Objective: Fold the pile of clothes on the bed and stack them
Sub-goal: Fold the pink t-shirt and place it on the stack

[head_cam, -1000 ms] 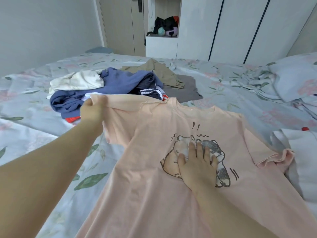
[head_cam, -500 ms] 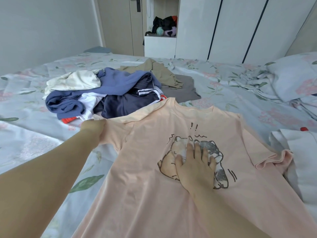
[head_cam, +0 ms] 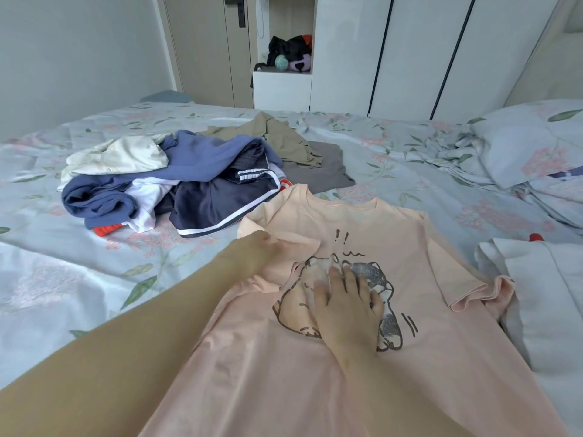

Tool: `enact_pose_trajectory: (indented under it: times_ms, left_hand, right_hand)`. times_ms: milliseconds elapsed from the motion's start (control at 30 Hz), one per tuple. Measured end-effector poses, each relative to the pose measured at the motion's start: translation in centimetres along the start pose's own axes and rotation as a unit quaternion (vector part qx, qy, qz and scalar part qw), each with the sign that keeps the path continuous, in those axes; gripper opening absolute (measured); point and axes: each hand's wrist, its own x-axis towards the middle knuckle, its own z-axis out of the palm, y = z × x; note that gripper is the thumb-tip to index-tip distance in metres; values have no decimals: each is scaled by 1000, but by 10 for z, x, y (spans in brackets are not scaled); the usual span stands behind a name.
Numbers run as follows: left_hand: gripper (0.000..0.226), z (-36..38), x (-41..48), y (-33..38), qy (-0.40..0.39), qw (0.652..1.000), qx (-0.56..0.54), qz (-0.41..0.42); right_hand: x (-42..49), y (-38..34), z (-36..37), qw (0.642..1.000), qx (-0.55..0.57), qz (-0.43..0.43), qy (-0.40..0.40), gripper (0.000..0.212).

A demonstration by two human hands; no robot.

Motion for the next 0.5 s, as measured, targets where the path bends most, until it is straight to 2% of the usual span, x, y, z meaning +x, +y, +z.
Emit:
enact_pose_trajectory:
  times_ms: [67,133,233,267,333,400,433,500]
  left_hand:
    - [35,1,14,-21,132,987,90,3]
    - [37,-4,23,-39,190,978,82,-25]
    - [48,-3,34,-57,134,989,-13,-55]
    - [40,-2,40,-61,115,991,-53,-51]
    - [28,-2,48,-62,101,983,-146,-37]
    - [31,-4,54,-60,94,974,-206,-33]
    - [30,-5,58,-57,89,964,-247,-33]
    - [53,-5,70,-54,78,944,-319,-27]
  right_hand:
    - [3,-1,1,999,6,4,32,71]
    - [6,-2,1,998,11,10,61,81]
    - [14,-3,0,997,16,6,71,84]
    - [16,-4,-1,997,21,3,68,81]
    - [23,-8,-3,997,45,0,61,65]
    - [35,-19,-5,996,79,8,48,50]
    - [44,-26,-5,995,91,16,42,49]
    - [63,-40,-2,992,112,45,26,53]
